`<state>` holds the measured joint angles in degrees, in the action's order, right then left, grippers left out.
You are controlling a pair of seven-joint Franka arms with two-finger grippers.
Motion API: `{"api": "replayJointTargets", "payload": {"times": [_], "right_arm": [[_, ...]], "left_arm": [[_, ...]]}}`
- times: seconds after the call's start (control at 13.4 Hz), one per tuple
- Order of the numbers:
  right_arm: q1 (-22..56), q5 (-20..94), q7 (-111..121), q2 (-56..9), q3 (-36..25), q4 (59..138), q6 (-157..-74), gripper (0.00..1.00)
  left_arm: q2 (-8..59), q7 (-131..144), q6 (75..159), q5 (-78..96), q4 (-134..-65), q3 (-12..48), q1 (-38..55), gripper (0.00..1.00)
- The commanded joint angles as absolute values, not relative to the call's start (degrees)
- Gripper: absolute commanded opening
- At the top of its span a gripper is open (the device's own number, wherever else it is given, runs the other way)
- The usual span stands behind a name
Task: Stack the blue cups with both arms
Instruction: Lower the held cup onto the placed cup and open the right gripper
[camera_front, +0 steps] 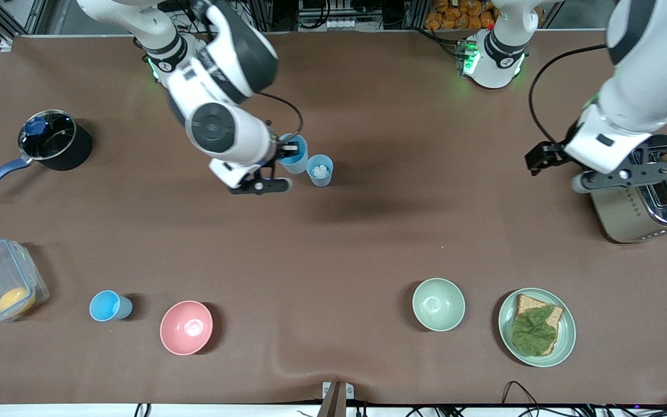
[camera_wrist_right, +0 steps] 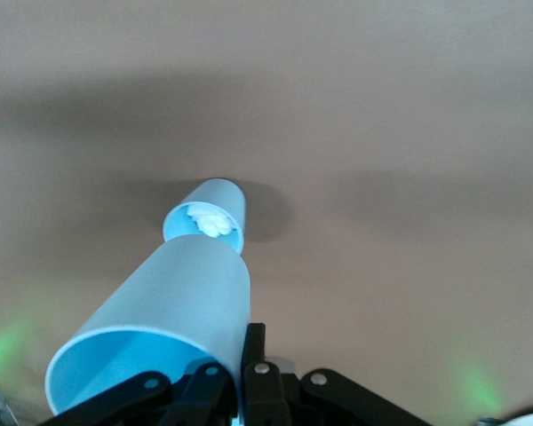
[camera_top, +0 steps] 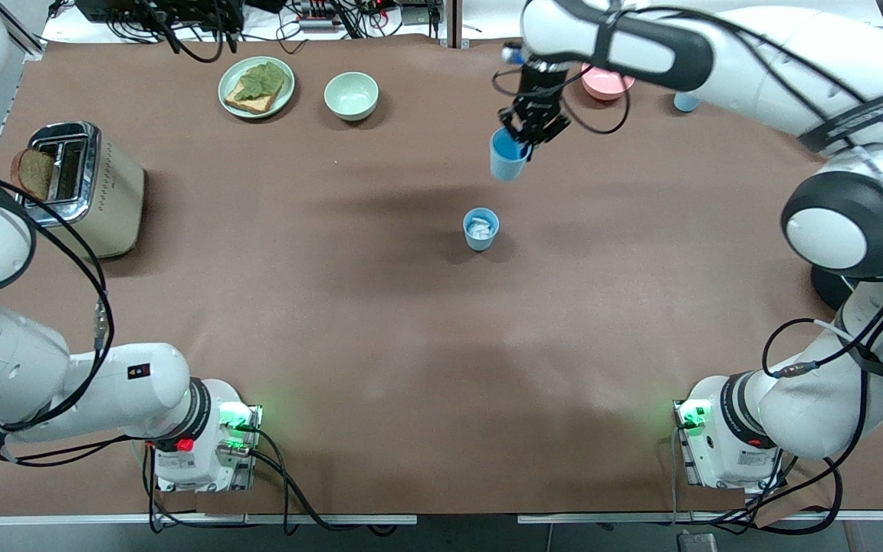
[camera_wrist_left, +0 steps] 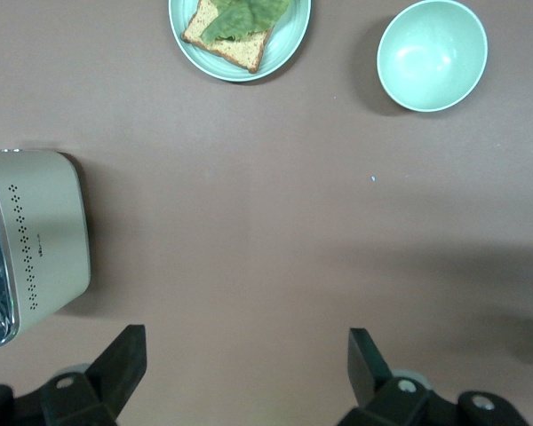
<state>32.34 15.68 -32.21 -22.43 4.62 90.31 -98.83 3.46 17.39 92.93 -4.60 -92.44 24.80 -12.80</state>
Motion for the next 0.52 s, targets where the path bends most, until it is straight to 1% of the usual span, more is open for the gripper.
{"api": "replayJointTargets", "payload": {"times": [0.0, 0.3, 0.45], "right_arm": [[36.1, 16.3, -38.4, -24.0, 3.9, 91.2, -103.1, 0.00], [38.8, 14.9, -40.8, -24.8, 3.8, 94.3, -104.8, 0.00], [39.8, 14.1, -43.5, -25.6, 3.8, 96.0, -106.8, 0.00]], "left_arm": [[0.4, 12.6, 91.4, -2.4, -92.4, 20.1, -11.9, 1.00], [-1.3, 9.7, 89.1, -2.4, -92.4, 8.0, -2.5, 1.00], [-2.0, 9.0, 88.2, -2.5, -92.4, 6.8, -1.8, 1.00]]}}
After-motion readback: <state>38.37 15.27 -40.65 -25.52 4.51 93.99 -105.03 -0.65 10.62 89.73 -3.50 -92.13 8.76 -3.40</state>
